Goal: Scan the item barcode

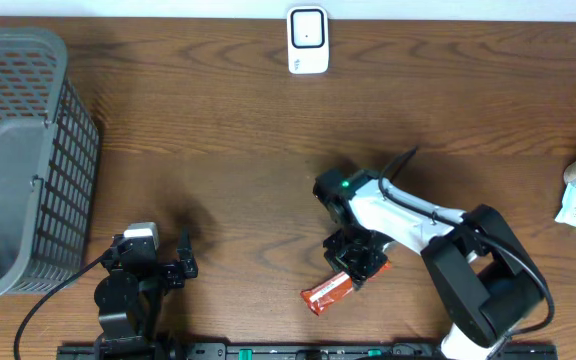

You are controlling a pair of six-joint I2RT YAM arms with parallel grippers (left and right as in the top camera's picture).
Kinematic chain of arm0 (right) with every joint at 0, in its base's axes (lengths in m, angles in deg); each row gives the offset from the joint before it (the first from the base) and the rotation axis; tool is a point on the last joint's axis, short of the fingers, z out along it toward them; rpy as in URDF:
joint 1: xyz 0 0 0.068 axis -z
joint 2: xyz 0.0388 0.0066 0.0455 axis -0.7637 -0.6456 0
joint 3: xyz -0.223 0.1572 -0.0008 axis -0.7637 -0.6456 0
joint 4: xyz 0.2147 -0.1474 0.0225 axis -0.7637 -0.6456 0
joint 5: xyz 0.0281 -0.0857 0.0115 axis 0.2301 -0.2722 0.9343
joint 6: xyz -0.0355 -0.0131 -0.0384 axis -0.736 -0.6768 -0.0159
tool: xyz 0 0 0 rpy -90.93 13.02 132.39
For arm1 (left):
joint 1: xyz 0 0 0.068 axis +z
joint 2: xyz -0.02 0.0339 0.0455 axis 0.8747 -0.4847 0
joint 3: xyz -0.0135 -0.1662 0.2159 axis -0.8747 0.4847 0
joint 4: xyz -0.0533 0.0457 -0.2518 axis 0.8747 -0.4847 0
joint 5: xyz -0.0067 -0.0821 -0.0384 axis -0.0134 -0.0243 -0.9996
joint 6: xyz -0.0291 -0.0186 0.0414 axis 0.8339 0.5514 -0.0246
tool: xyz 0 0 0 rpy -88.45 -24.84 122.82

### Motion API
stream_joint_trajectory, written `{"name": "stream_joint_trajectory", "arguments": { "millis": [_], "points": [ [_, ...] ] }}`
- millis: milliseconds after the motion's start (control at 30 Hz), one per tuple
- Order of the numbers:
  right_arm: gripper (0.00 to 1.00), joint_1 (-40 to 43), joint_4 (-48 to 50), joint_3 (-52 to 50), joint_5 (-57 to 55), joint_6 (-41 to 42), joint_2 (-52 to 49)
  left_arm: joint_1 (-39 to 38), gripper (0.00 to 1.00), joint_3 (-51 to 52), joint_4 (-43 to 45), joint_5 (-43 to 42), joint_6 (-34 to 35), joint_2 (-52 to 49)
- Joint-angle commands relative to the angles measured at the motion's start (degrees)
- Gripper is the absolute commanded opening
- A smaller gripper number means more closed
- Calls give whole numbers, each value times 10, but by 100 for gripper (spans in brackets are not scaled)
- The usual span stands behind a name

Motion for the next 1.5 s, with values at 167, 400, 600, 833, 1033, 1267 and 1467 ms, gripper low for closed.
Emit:
{"name": "stream_joint_trajectory", "arguments": {
  "millis": [167,400,600,833,1033,1267,1467],
  "points": [
    [2,-2,65,-41,-26,8,-27,-1,98,9,0,-10,1,2],
    [2,-2,77,-23,-46,-17,-23,-1,98,9,0,-10,1,2],
    [2,-6,136,9,-101,-120,14,-1,98,9,0,-9,1,2],
    [1,-8,216,12,-152,-178,103,-1,98,9,0,-10,1,2],
    [1,-8,222,12,-158,-149,217,-1,98,9,0,-10,1,2],
    [2,-7,190,12,-169,-44,335,-1,98,9,0,-10,1,2],
    [1,-7,158,12,-202,7,373,-1,98,9,0,-10,1,2]
  ]
}}
